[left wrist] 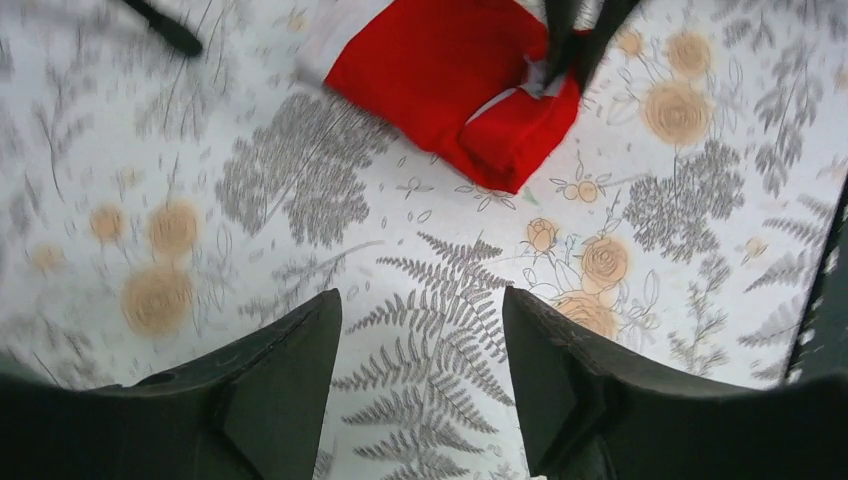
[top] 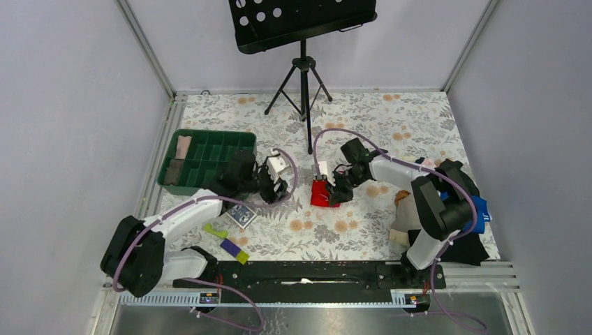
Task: Roll the underwear
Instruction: Roll the underwear to the center of the board.
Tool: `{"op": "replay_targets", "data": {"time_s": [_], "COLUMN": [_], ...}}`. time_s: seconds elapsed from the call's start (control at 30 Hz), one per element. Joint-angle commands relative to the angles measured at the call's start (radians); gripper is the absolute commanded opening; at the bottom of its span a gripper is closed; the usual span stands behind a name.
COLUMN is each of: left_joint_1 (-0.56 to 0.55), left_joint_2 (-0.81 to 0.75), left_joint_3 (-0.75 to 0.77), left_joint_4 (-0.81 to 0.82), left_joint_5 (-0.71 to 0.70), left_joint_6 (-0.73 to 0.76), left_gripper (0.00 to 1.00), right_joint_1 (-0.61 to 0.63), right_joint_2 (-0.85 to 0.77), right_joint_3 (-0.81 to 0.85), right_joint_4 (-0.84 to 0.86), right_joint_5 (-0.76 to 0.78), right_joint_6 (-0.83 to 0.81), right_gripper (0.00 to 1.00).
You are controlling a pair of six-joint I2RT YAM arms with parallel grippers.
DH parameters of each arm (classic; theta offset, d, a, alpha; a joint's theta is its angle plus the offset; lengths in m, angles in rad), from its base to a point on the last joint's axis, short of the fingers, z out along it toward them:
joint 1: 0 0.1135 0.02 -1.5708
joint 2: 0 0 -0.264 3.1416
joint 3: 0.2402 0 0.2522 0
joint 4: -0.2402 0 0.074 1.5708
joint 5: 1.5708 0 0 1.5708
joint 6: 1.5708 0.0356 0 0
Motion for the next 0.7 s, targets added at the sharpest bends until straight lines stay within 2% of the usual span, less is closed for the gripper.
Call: {"op": "replay_targets", "data": {"time_s": [0.0,0.07,0.17,0.37,0.53,0.67], "left_joint_1": [-0.106,-0.156,-0.191,-0.227,-0.249,-0.254], "left_joint_2": [-0.042,0.002,0.136,0.373,0.458,0.489], "left_joint_3": [-0.069,-0.08,-0.03,0.109,0.185,0.213], "left_joint_4": [0.215,0.305,0.385,0.385,0.341,0.295], "left_joint_5": [-0.02,0.017,0.084,0.155,0.182,0.204], "left_joint_6": [0.297,0.452,0.562,0.745,0.756,0.76], "left_gripper": [0.65,0.65,0.65,0.66,0.64,0.59], "right_joint_1": [-0.051,-0.07,-0.083,-0.089,-0.093,-0.096], "right_joint_2": [0.088,0.119,0.138,0.162,0.166,0.167], "right_joint_3": [0.047,0.068,0.079,0.096,0.099,0.097], "right_joint_4": [-0.124,-0.136,-0.131,-0.117,-0.111,-0.097], "right_joint_5": [-0.05,-0.063,-0.066,-0.048,-0.045,-0.041], "right_joint_6": [0.083,0.096,0.101,0.118,0.124,0.145], "right_gripper": [0.09,0.1,0.1,0.11,0.11,0.11]}}
